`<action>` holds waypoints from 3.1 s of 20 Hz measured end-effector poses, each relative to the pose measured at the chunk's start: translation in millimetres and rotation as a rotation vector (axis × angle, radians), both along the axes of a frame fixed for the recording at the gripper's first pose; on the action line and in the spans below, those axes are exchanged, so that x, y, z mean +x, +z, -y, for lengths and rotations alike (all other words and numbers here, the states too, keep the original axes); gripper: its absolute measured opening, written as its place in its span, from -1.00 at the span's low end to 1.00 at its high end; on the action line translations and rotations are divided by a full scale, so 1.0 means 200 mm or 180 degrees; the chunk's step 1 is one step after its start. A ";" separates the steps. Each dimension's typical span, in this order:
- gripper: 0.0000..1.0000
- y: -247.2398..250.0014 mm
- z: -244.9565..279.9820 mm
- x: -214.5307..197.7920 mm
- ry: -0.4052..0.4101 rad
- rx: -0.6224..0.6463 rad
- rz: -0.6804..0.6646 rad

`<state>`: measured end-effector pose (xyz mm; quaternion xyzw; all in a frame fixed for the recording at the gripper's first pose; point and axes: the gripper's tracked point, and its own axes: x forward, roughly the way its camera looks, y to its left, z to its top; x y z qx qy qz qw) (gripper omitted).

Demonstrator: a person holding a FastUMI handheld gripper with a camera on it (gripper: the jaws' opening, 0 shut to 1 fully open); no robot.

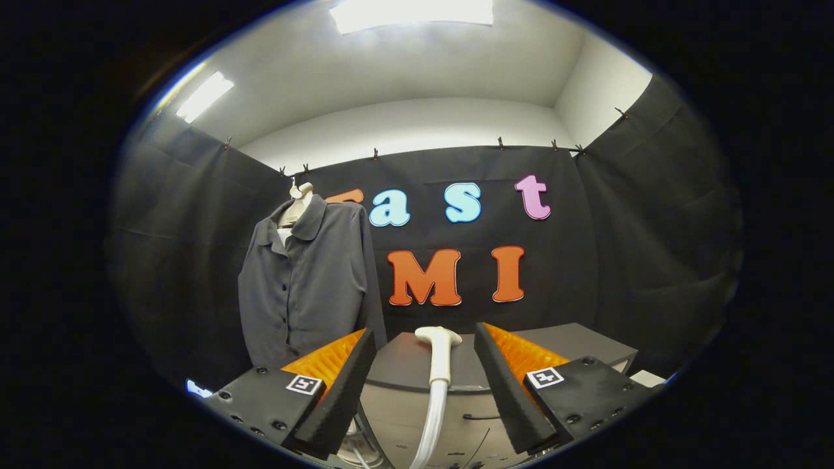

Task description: Iron the clothes twice with a garment steamer, once on the left side and once on the right side.

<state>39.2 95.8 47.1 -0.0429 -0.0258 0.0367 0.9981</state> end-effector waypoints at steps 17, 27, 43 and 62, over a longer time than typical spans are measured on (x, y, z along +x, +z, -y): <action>1.00 -0.81 0.11 1.24 -0.0287 -0.0110 -0.1694; 0.72 -0.99 0.25 1.21 -0.0605 0.0084 -0.2022; -0.14 -0.83 0.15 1.04 -0.0284 0.0147 -0.1174; -0.15 -0.17 -0.78 0.34 -0.0406 0.0168 0.0187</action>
